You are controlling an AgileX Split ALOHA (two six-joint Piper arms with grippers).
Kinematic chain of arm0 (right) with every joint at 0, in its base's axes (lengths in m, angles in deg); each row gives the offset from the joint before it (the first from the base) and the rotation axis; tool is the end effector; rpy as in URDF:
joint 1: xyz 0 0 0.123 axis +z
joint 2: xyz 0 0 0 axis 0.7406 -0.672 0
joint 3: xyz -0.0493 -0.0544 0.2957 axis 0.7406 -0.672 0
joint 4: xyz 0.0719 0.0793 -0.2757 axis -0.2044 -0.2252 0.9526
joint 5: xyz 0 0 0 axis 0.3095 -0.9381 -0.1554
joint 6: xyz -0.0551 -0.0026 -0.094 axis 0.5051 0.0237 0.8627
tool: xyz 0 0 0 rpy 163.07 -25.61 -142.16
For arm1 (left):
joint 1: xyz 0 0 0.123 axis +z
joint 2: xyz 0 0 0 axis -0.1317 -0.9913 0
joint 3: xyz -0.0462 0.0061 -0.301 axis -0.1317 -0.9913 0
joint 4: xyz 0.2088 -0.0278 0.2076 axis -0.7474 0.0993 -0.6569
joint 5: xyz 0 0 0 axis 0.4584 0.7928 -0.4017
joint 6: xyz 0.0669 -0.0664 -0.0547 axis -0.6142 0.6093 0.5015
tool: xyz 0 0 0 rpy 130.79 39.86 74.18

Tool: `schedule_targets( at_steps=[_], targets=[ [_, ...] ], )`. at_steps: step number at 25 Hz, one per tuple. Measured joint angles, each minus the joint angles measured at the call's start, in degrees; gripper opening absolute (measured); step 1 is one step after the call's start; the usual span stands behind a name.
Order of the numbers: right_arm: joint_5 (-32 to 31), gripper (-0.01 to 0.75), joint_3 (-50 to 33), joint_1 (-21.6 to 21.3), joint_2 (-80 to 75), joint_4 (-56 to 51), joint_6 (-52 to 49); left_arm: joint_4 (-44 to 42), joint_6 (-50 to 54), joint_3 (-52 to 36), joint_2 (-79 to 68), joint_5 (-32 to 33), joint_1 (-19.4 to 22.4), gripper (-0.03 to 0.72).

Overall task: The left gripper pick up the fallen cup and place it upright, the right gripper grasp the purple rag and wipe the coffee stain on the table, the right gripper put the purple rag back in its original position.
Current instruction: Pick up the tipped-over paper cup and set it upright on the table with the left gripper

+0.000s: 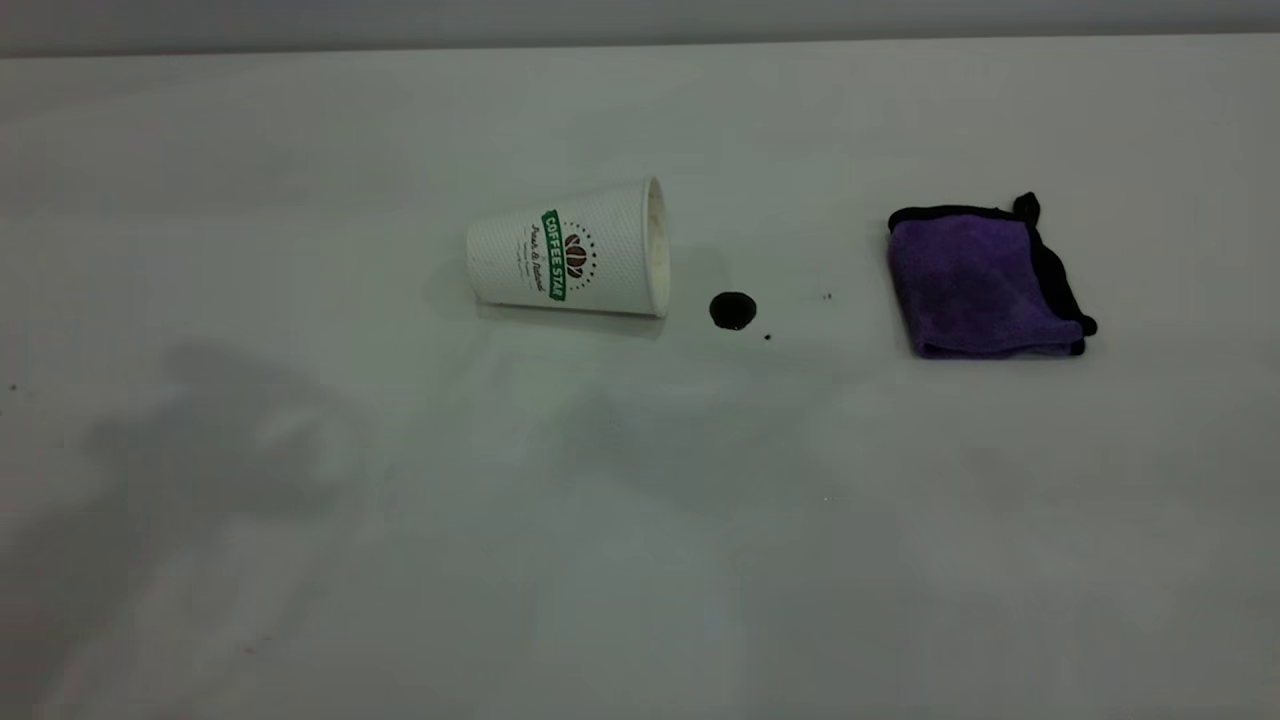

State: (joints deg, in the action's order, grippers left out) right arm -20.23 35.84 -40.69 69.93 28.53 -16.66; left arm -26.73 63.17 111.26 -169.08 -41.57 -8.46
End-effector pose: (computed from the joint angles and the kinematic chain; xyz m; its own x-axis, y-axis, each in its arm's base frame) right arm 0.0257 0.0070 0.2769 -0.5245 0.0089 -0.8514 -0.1146 0.9901 0.0809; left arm 0.3254 -0.1001 0.2715 -0.7653 0.2625 -0.5878 0.3400 0.9402 -0.0228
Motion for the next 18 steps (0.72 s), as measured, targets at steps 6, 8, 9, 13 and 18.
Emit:
schedule_targets(
  at_steps=[6, 8, 9, 13, 18],
  targets=[
    [0.0, 0.466, 0.0, 0.0, 0.0, -0.04, 0.0, -7.81, 10.22, 9.92, -17.72, -3.41, -10.19, 0.59],
    [0.0, 0.466, 0.0, 0.0, 0.0, -0.04, 0.0, -12.12, 15.7, 13.14, -22.5, -3.55, -13.3, 0.59],
    [0.0, 0.466, 0.0, 0.0, 0.0, -0.04, 0.0, -14.67, 18.83, 14.86, -24.96, -3.69, -14.76, 0.59],
    [0.0, 0.466, 0.0, 0.0, 0.0, -0.04, 0.0, -24.32, 31.68, 21.49, -33.96, -4.45, -19.64, 0.59],
    [0.0, 0.466, 0.0, 0.0, 0.0, -0.04, 0.0, -31.58, 44.32, 30.12, -43.92, -5.62, -23.81, 0.59]
  ],
)
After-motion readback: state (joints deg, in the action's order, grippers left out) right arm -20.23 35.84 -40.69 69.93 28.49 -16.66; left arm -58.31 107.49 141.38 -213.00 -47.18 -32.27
